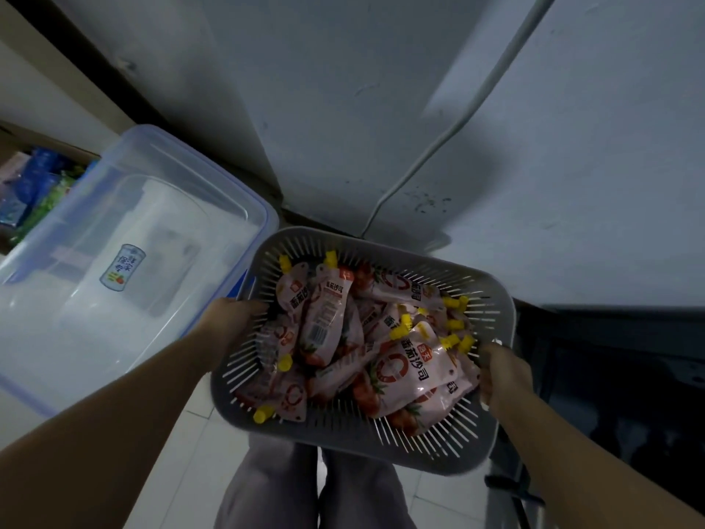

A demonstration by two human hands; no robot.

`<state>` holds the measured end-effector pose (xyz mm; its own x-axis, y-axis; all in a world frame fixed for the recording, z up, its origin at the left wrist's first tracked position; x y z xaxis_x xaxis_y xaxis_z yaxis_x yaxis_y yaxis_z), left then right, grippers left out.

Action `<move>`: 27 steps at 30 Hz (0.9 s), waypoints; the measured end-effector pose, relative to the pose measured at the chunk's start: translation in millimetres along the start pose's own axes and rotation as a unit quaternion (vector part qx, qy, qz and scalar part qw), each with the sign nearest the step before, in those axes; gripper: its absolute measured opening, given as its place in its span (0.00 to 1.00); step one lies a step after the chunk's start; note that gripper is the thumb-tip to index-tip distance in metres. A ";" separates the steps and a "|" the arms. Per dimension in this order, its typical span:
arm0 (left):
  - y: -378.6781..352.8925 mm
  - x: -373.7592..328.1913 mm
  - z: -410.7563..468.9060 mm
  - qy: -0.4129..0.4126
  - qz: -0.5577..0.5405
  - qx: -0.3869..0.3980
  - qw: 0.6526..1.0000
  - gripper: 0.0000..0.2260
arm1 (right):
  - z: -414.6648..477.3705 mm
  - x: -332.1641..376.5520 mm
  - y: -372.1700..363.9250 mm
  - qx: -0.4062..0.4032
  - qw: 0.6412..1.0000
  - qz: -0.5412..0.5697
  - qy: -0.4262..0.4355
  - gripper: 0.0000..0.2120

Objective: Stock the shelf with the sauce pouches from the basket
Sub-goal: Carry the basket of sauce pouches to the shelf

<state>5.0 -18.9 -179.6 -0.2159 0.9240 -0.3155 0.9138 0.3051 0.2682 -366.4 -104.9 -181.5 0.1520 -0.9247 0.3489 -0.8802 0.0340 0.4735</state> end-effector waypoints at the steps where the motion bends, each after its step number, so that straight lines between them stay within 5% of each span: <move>1: -0.1 -0.3 -2.8 0.007 -0.009 0.010 1.000 0.07 | -4.1 2.1 0.4 0.001 1.000 -0.005 -0.001 0.06; 17: 88.7 76.3 -146.8 0.067 -0.181 -0.019 0.981 0.16 | -150.2 58.9 8.3 0.106 0.978 -0.170 0.048 0.12; 27: 138.4 206.0 -252.4 0.057 -0.356 -0.089 0.928 0.16 | -273.5 65.7 -56.5 0.235 0.897 -0.332 0.173 0.14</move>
<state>0.2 271.9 22.2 -0.7885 0.4882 -0.3741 0.4556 0.8722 0.1780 -183.7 -63.9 35.9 0.7722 -0.5054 0.3850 -0.6234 -0.7197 0.3056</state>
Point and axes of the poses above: each hand's wrist, its own z-axis towards the middle knuckle, its own y-axis out of the back of the hand, x = y × z, the point moved 6 cm from there along z, towards the middle knuckle, and after that the axes turned 2 degrees about x, right-handed, at the moved point
